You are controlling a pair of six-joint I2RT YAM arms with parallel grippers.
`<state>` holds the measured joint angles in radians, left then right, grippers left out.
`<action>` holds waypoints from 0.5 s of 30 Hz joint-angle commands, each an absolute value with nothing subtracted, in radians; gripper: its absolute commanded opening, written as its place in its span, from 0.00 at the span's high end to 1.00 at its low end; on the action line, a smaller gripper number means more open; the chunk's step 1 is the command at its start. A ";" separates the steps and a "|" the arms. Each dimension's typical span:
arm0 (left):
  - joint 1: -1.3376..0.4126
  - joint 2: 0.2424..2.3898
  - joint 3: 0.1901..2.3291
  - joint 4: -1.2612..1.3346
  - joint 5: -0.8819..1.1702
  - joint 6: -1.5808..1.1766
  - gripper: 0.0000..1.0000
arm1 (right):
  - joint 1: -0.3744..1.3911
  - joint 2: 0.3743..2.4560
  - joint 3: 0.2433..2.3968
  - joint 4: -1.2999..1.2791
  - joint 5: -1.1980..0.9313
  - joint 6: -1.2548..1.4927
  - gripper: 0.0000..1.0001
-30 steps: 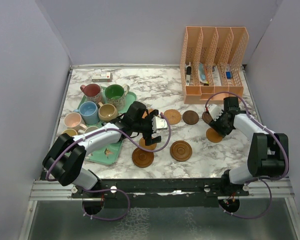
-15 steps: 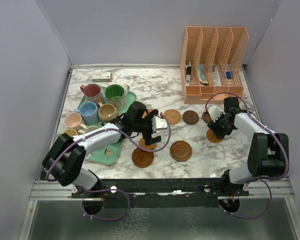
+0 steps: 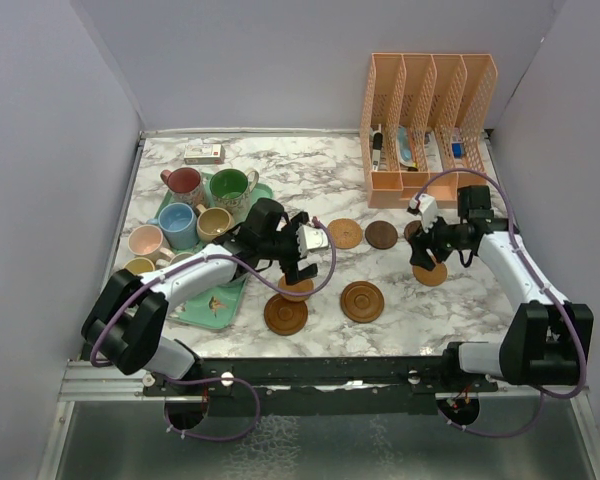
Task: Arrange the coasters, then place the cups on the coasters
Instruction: Move the coaster to the center of the board.
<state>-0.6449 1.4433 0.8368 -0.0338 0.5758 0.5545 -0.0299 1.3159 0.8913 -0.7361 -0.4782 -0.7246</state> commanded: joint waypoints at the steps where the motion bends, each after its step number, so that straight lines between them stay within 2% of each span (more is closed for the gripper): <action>1: -0.624 1.416 0.848 -0.078 0.598 0.585 0.01 | -0.001 1.262 0.888 -0.746 -0.686 -0.694 0.39; 15: -0.627 1.455 0.893 -0.457 0.489 0.681 0.01 | 0.008 1.219 0.819 -0.691 -0.714 -0.661 0.38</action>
<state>-0.6239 1.4479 0.8757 -0.3164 0.5465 0.6411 0.0032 1.2404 0.8467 -0.7273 -0.6769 -0.6735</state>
